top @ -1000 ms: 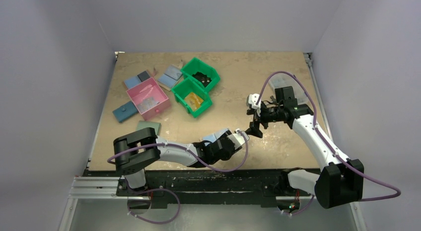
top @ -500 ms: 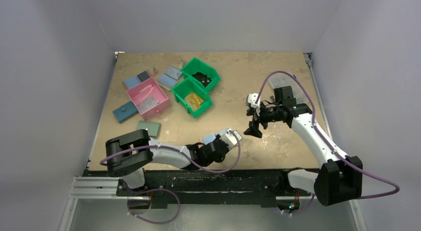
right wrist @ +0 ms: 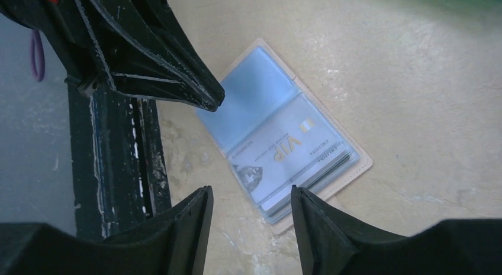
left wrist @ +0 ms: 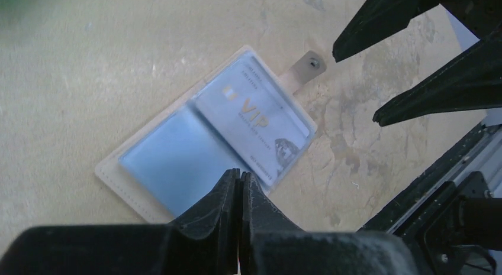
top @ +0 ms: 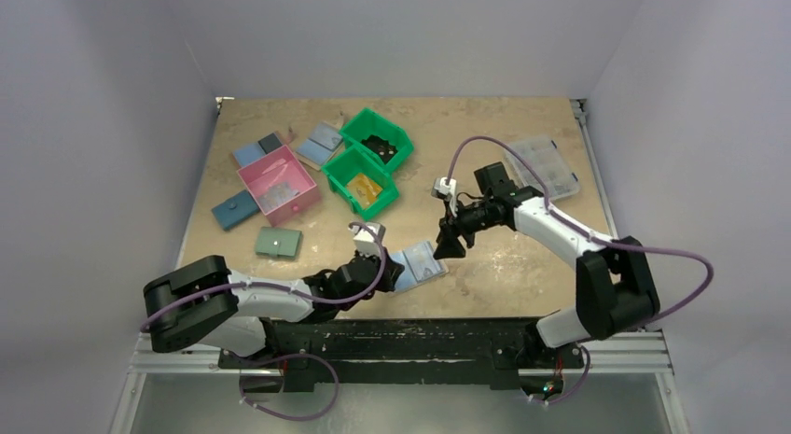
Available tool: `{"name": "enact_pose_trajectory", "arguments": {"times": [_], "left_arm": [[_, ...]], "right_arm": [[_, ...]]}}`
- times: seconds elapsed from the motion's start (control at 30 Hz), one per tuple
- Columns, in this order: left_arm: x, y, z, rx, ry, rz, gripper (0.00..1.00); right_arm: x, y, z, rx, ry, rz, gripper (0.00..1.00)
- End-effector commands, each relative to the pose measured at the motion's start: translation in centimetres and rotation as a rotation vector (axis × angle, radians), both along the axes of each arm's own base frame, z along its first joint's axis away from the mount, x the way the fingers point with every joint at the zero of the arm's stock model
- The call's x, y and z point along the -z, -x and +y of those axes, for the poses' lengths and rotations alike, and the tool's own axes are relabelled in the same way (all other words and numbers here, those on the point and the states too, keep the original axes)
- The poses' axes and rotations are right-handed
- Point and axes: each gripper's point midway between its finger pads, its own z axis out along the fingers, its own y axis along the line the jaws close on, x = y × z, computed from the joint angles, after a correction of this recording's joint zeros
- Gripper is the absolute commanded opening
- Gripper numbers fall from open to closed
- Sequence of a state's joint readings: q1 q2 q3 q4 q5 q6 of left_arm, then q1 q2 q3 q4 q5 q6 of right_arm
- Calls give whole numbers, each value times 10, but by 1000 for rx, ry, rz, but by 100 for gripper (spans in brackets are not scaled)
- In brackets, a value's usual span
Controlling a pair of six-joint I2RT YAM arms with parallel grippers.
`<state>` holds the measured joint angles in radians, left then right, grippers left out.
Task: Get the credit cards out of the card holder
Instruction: Remove the credit card from the card holder.
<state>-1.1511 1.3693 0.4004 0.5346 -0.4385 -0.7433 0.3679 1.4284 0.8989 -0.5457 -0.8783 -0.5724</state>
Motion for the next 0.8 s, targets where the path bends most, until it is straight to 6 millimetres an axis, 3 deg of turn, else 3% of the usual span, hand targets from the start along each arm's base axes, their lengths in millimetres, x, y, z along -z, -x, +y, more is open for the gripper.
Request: {"name": "enact_pose_trajectory", "arguments": {"times": [0.0,0.2,0.33,0.63,0.77], "left_arm": [[-8,6,-10,-64,287,186,0],[-1,5,-17,-72,351,243,0],[9,2,-16,-96,351,267,0],[30,-3,-13,-129,343,326,0],[32,-1,-13,-114,351,334,10]], "right_arm": [[-5,-13,19,59,-35,104,56],[16,-9,30,104,0,235,48],[34,-9,26,139,74,283,45],[54,-18,20,209,153,282,55],[58,-17,21,207,158,302,56]]}}
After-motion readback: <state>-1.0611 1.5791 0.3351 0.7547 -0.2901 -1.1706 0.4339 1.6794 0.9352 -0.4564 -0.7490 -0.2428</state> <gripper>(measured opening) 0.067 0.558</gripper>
